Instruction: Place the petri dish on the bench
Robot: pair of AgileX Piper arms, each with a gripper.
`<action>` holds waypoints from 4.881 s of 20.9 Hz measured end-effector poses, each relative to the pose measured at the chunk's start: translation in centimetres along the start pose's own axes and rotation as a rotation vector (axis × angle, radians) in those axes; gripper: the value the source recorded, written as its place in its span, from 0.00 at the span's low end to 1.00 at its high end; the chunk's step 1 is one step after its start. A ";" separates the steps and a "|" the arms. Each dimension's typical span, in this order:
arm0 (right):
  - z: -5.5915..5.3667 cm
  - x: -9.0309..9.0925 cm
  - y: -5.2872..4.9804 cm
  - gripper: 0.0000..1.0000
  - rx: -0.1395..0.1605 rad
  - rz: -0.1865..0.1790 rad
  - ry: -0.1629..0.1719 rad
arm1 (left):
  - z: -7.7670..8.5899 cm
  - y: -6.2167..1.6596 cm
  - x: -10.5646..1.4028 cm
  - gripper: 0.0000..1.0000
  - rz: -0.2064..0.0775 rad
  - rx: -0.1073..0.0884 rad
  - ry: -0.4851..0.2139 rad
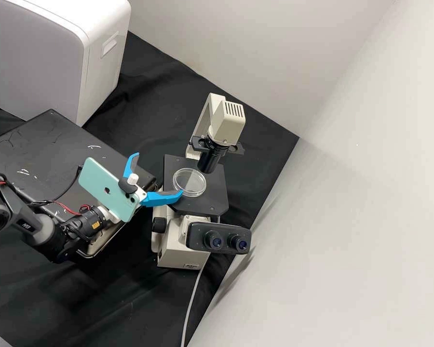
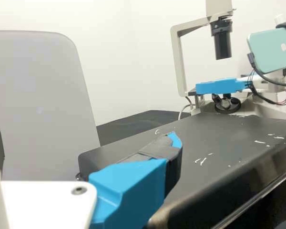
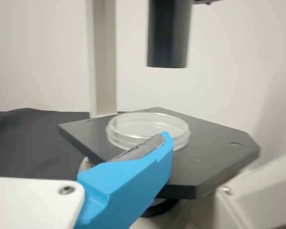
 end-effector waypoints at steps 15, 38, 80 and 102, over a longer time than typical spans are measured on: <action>1.2 0.5 1.4 1.00 0.035 0.033 -0.042 | 0.0 -0.02 0.0 1.00 -0.001 0.000 0.000; 1.1 4.3 2.1 1.00 0.017 0.005 -0.087 | 0.0 -0.11 0.0 1.00 -0.006 0.002 -0.001; 2.0 7.1 0.7 0.00 0.009 0.070 -0.131 | 0.0 -0.26 0.1 1.00 -0.013 0.023 -0.020; 1.9 7.0 0.5 0.00 0.012 0.067 -0.126 | 0.4 -0.29 0.1 1.00 -0.015 0.020 -0.037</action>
